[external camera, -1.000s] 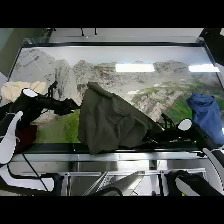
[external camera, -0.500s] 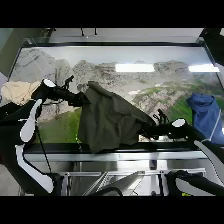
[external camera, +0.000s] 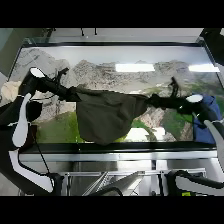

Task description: Fold the shirts.

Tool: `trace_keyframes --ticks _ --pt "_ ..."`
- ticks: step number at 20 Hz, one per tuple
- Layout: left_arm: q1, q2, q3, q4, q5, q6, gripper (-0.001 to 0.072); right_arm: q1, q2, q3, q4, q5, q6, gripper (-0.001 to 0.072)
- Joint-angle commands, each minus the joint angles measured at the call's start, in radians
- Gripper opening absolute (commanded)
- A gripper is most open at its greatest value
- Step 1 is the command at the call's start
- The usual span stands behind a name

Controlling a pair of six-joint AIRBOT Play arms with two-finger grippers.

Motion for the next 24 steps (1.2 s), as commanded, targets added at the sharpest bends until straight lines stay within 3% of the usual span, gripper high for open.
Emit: trace_keyframes --ticks 1,5,12,13,14,19,24 --pt "0.029 0.138 0.004 0.055 -0.087 -0.009 0.0012 -0.097 -0.005 0.202 -0.010 0.107 -0.013 0.0023" --pt "-0.013 0.249 -0.137 0.051 -0.029 -0.008 0.0014 -0.060 -0.039 0.218 -0.043 0.128 -0.018 0.0023" --pt "-0.062 0.263 -0.415 0.077 0.058 0.010 0.0027 0.021 -0.200 0.218 -0.061 0.159 -0.040 0.0023" --pt "-0.056 0.263 -0.437 0.113 0.052 0.011 0.0405 0.021 -0.203 0.218 -0.061 0.162 -0.040 0.0023" --pt "-0.044 0.263 -0.451 0.142 0.049 -0.001 0.0691 0.017 -0.203 0.218 -0.061 0.162 -0.040 0.0023" --pt "0.119 0.263 -0.351 0.195 0.048 -0.002 0.0689 -0.015 -0.202 0.219 -0.091 0.185 -0.043 0.0023" --pt "0.241 0.238 -0.304 0.099 0.227 -0.014 0.0688 -0.018 -0.202 0.218 -0.167 0.200 -0.039 0.0023"
